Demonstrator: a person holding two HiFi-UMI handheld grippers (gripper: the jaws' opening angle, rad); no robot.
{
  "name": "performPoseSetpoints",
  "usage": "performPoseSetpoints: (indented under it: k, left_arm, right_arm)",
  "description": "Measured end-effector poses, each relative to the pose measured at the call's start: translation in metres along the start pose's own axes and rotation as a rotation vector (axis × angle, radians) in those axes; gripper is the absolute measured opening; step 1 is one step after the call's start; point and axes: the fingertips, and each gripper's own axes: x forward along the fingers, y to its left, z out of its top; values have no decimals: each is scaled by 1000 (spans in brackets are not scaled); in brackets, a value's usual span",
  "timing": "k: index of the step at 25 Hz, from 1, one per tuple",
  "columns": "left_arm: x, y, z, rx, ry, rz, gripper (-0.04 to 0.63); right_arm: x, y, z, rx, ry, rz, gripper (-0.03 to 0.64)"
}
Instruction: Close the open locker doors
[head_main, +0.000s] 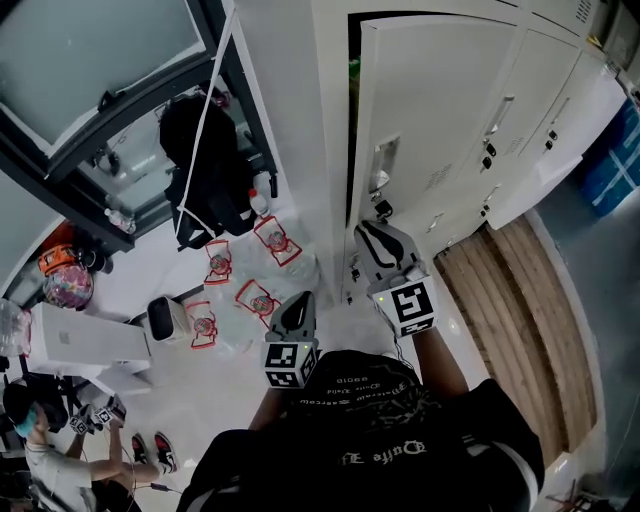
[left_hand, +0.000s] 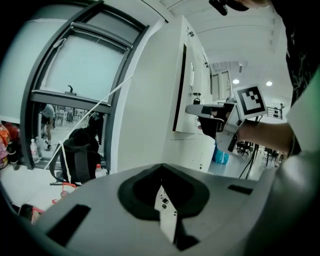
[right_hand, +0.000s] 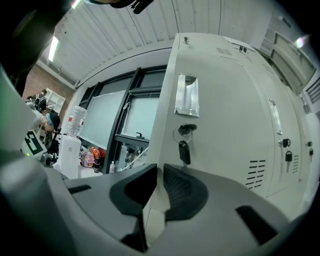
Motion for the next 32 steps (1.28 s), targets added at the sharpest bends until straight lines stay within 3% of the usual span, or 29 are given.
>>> performPoseSetpoints:
  k: [10,15,20,26,32]
  left_arm:
    - [2,26,1,-24,3,36,8]
    - [6,33,2,-60,-10,48,8]
    - [12,31,8,-52,-22,24,8]
    - [27,-2,18,-15,-25,-100,8]
    - [47,-51,36,30,-42,-269,8]
  right_arm:
    - [30,-6,-3,2,23,4,34]
    - [32,-7,-1,-29,-17,9,21]
    - [32,-7,-1,29,-13,29,22]
    - [18,7,-7,90,49,83,28]
    - [-25,-8,-5,64,45,-2,28]
